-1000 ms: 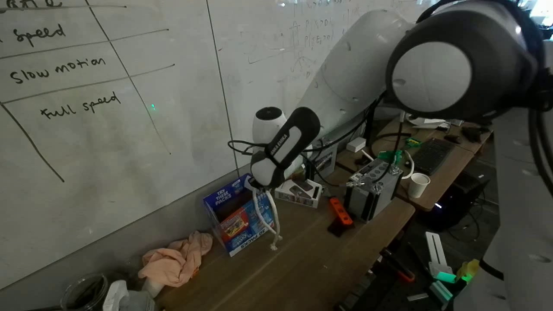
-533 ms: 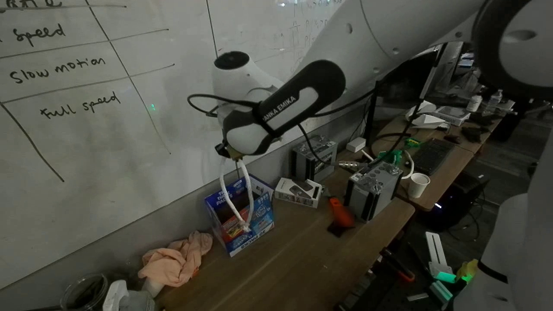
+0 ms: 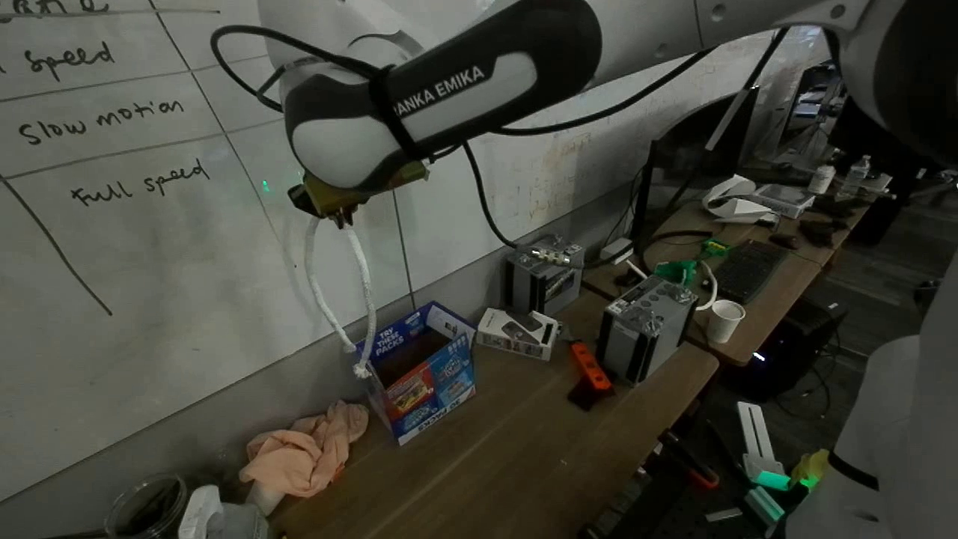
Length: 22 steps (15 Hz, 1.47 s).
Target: Put the white ropes inside the blue box
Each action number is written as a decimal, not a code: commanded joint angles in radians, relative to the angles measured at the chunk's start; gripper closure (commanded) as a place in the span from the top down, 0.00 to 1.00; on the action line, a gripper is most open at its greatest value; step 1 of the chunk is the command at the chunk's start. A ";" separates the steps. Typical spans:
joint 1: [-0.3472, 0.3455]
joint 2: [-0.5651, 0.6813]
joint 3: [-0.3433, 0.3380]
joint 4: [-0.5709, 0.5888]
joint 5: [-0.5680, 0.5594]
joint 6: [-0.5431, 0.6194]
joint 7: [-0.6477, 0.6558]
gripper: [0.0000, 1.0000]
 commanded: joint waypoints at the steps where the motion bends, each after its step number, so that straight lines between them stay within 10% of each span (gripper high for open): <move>1: -0.040 0.090 0.034 0.110 -0.002 -0.009 -0.110 0.06; 22: -0.124 0.474 -0.039 0.387 0.007 0.032 -0.523 0.07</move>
